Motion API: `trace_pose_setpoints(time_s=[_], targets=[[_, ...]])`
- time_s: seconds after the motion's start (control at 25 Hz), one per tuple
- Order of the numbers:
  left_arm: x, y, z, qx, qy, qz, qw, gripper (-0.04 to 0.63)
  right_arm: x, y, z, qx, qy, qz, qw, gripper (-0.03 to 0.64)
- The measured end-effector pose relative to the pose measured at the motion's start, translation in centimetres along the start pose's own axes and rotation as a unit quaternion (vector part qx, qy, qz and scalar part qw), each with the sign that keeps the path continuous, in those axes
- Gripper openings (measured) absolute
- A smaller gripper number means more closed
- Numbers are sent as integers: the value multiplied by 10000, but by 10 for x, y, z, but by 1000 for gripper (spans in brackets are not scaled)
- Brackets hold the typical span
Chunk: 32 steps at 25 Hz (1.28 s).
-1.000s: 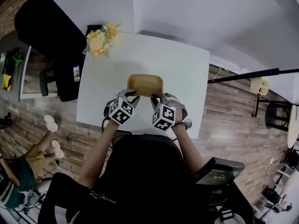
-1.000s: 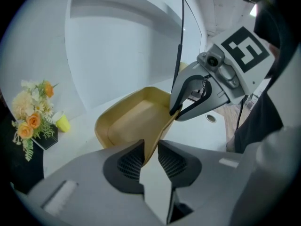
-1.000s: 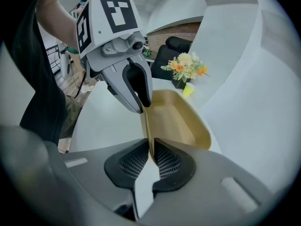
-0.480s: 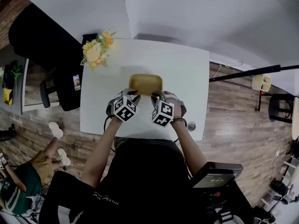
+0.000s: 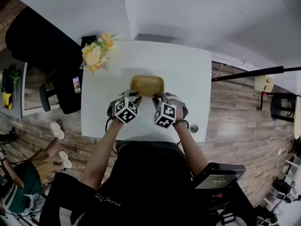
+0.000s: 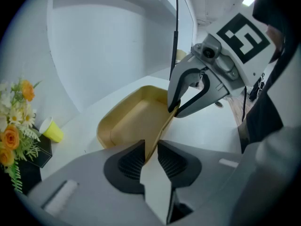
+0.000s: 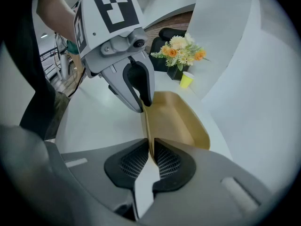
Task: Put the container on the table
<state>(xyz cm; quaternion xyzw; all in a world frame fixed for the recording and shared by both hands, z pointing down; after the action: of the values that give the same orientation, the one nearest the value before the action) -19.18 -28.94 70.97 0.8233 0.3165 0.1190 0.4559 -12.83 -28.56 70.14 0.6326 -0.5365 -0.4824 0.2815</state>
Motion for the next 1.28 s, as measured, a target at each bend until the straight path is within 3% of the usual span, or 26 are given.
trace_pose_setpoints(time_s=[0.12,0.24,0.4,0.56,0.76,0.88,1.04,1.16,1.28], targets=[[0,-1,0,1,223,-13,9998,77,1,1,1,89,15,16,10000,52],[14,-5,-4,-132,1001,-120,9948,38,-2,-4,2,234,-129,96,9996,61],[36,-17,-6,-277,2497,-71,9679,18,-16,-26,10,831,-429,462,9945,117],[48,-28,-7,-260,3093,-95,9506,17,-21,-54,2,1231,-404,378,9909,209],[74,-53,-4,85,3281,-350,9440,17,-14,-98,-21,1778,162,80,9839,342],[89,-68,-5,188,3580,-452,9324,17,-16,-107,-36,1792,190,131,9835,426],[110,-79,-6,204,3744,-431,9261,17,-28,-114,-24,1857,-188,231,9822,492],[125,-85,0,352,3754,-333,9256,17,-41,-108,-14,1576,-666,271,9849,523],[135,-85,5,396,3788,-216,9244,17,-39,-101,-12,1309,-800,123,9881,579]])
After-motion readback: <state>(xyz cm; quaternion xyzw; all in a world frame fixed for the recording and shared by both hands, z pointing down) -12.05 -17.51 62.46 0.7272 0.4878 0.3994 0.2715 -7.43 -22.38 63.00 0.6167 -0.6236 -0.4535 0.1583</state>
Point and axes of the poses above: the fingertips, and each gripper's own axes: y forward along the fingers, x to its right, z out of its top, the point moved 1 cm from there along -y, backward along the fingers, and after that the axes turned 12 degrees about -y, right-handed, at the moved point
